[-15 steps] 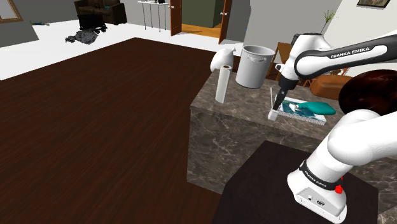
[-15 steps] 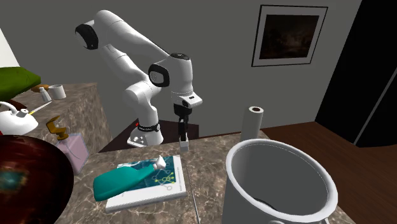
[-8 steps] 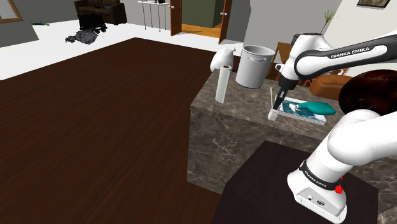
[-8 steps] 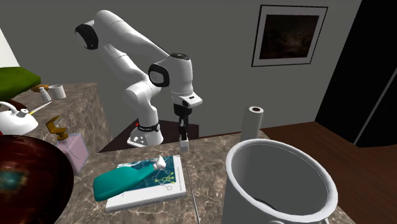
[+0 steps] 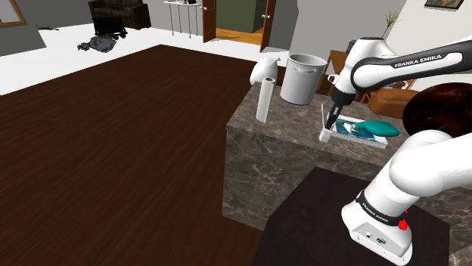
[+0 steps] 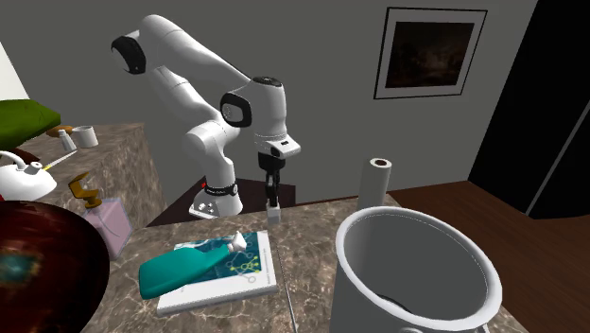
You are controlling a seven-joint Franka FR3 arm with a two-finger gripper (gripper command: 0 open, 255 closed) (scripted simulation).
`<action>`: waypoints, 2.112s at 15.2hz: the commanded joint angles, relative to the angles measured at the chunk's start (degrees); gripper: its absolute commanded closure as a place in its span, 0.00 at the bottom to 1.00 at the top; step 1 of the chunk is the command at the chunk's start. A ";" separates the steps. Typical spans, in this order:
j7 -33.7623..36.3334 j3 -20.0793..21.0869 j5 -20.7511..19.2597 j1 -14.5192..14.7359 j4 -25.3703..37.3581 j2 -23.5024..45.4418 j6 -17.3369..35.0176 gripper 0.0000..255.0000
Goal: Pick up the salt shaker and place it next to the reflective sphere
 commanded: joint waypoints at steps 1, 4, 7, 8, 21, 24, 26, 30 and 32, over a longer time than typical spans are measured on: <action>-0.02 0.51 0.40 0.08 0.94 -0.95 -1.89 1.00; -0.10 1.28 1.04 0.21 2.55 -2.26 -4.78 1.00; -0.18 2.02 1.67 0.37 4.26 -3.33 -7.55 1.00; -0.21 2.26 1.88 0.43 4.85 -3.65 -8.45 1.00; -0.61 5.01 4.35 1.29 13.50 -5.82 -19.23 1.00; -0.71 5.55 4.86 1.50 15.72 -5.89 -21.52 1.00; -0.78 5.89 5.18 1.64 17.24 -5.86 -23.02 1.00; -0.93 6.53 5.80 1.92 20.39 -5.64 -25.94 1.00; -1.01 6.82 6.09 2.06 22.02 -5.45 -27.38 1.00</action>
